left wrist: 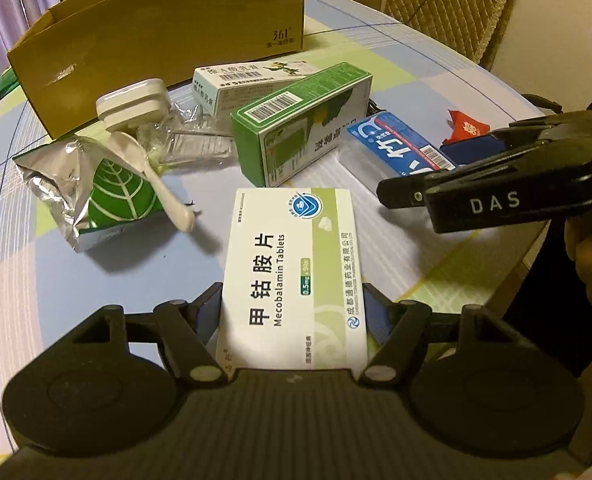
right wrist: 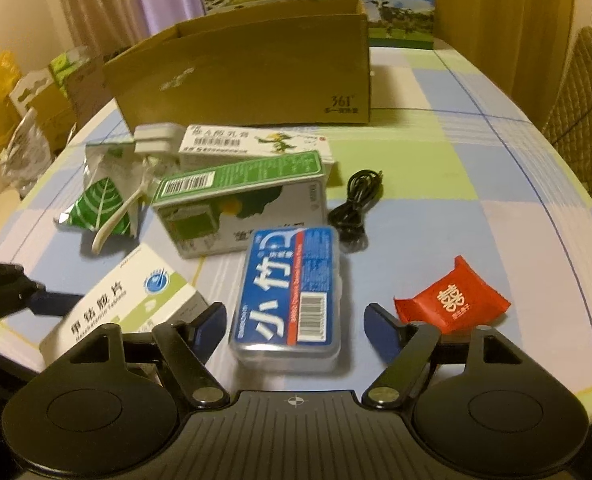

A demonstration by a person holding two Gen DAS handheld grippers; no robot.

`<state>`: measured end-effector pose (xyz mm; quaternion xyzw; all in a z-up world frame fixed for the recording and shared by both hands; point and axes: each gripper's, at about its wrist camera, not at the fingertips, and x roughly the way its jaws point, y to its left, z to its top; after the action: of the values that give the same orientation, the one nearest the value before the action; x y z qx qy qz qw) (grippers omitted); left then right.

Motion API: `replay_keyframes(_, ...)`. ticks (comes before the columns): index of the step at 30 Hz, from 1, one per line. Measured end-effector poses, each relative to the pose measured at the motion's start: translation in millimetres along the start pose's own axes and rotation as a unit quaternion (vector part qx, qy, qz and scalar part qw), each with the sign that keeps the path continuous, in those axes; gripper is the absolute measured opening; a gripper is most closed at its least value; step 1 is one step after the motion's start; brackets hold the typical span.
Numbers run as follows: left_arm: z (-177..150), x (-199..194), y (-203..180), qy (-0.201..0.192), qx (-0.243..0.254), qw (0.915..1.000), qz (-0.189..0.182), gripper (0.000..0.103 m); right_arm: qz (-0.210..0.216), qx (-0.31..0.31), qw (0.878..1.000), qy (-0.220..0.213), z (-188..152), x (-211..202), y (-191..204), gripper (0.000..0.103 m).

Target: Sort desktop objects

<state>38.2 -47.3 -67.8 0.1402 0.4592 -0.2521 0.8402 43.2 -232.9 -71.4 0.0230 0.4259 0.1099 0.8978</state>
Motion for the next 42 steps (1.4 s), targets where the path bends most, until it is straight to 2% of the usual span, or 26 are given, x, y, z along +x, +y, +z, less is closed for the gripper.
replay_keyframes(8, 2.7, 5.7, -1.3, -0.006, -0.009, 0.9999, 0.010, 0.068, 0.000, 0.000, 1.000, 0.005, 4.3, 10.9, 0.6, 0.073)
replay_keyframes(10, 3.1, 6.0, -1.8, -0.007, -0.012, 0.9998, 0.012, 0.068, -0.001, -0.005, 1.000, 0.004, 4.6, 11.9, 1.8, 0.069)
replay_keyframes(12, 3.0, 6.1, -2.2, -0.008, -0.014, 0.9998, 0.013, 0.068, -0.006, -0.012, 1.000, 0.002, 4.0, 11.1, 2.9, 0.055)
replay_keyframes(19, 1.9, 1.2, -7.6, -0.013, -0.021, 0.9995, 0.021, 0.067, -0.009, -0.016, 1.000, -0.009, 2.3, 1.3, 3.0, 0.054)
replay_keyframes(30, 7.5, -38.3, -9.8, -0.049, -0.035, 0.9977, 0.031, 0.067, 0.001, 0.000, 0.999, -0.049, 7.4, -29.6, 3.3, 0.054)
replay_keyframes(36, 30.7, -62.0, 3.6, -0.081, -0.042, 0.9948, 0.045, 0.067, 0.012, -0.009, 0.997, -0.072, 25.0, -46.2, 10.5, 0.054)
replay_keyframes(42, 73.5, -74.3, 30.8, -0.113, -0.054, 0.9904, 0.059, 0.067, 0.018, -0.020, 0.995, -0.098, 64.5, -52.4, 9.8, 0.054)
